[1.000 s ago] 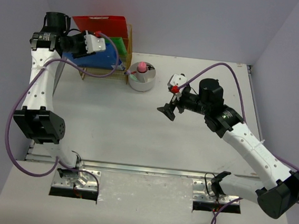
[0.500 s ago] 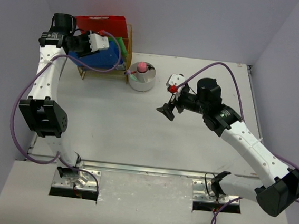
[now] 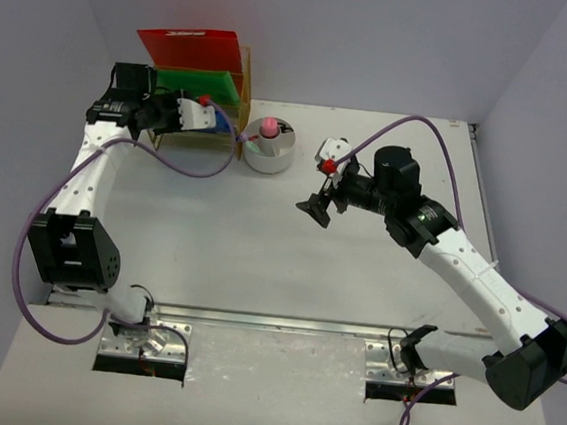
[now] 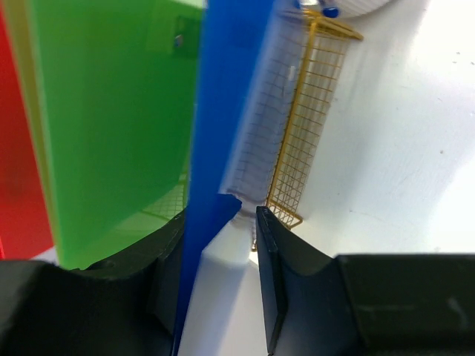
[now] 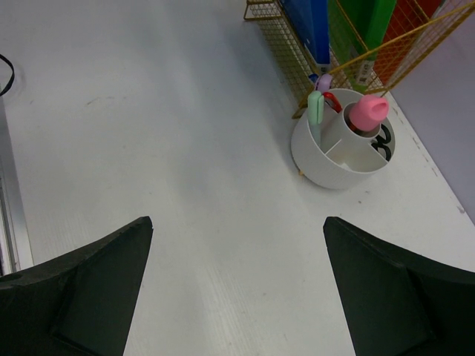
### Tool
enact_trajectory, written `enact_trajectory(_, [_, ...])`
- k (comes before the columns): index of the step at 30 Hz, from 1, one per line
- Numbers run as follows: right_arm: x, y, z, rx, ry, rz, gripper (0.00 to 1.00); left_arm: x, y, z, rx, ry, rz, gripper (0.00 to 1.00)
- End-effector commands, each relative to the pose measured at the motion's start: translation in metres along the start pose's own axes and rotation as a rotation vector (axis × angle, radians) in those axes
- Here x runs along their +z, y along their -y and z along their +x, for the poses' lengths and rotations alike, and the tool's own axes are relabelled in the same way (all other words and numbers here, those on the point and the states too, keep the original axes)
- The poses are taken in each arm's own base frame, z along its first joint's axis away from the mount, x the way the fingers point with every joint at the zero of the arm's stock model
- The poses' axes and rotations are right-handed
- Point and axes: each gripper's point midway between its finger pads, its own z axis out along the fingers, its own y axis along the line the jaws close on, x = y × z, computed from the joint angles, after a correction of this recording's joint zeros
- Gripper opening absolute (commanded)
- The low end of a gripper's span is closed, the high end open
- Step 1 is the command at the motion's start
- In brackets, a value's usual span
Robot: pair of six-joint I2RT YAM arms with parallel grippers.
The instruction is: Organize the desk
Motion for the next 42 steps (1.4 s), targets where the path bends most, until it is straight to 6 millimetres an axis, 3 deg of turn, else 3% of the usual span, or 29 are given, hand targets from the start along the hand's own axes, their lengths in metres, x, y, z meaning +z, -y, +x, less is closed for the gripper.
enact_trajectory(1, [-0.010, 0.007, -0.028, -0.022, 0.060, 0.025, 0.99, -0.010, -0.033, -0.017, 0.141, 0.003, -0.115, 0.07])
enact_trajectory(9, [-0.015, 0.009, -0.036, -0.031, 0.066, 0.027, 0.99, -0.008, -0.030, -0.026, 0.012, 0.036, -0.087, 0.25])
enact_trajectory(11, [-0.016, 0.009, -0.041, -0.022, 0.069, 0.024, 0.99, -0.007, -0.031, -0.027, -0.053, 0.047, -0.089, 0.41])
enact_trajectory(18, [-0.022, 0.011, -0.053, -0.013, 0.070, 0.029, 0.99, -0.014, -0.044, -0.030, -0.223, 0.064, -0.190, 0.74])
enact_trajectory(22, [-0.029, 0.013, -0.061, 0.002, 0.072, 0.039, 0.99, -0.038, -0.068, -0.036, -0.304, 0.077, -0.342, 0.97])
enact_trajectory(26, [-0.040, 0.019, -0.068, 0.024, 0.076, 0.095, 0.99, -0.099, -0.102, -0.071, -0.408, 0.186, -0.526, 1.00])
enact_trajectory(30, [-0.056, 0.031, -0.068, 0.060, 0.064, 0.205, 0.99, -0.154, -0.105, -0.098, -0.565, 0.228, -0.555, 1.00])
enact_trajectory(32, [-0.065, 0.036, -0.061, 0.089, 0.037, 0.261, 0.99, -0.174, -0.097, -0.109, -0.629, 0.231, -0.525, 1.00])
enact_trajectory(34, [-0.075, 0.043, -0.046, 0.120, -0.016, 0.333, 0.99, -0.179, -0.076, -0.114, -0.695, 0.225, -0.452, 1.00])
enact_trajectory(37, [-0.092, 0.050, -0.016, 0.188, -0.098, 0.415, 0.99, -0.176, -0.022, -0.112, -0.828, 0.178, -0.315, 1.00])
enact_trajectory(39, [-0.104, 0.046, 0.010, 0.251, -0.142, 0.443, 0.99, -0.155, 0.017, -0.097, -0.940, 0.123, -0.237, 1.00])
enact_trajectory(42, [-0.121, 0.041, 0.044, 0.321, -0.191, 0.495, 0.99, -0.143, 0.066, -0.086, -1.031, 0.091, -0.184, 1.00])
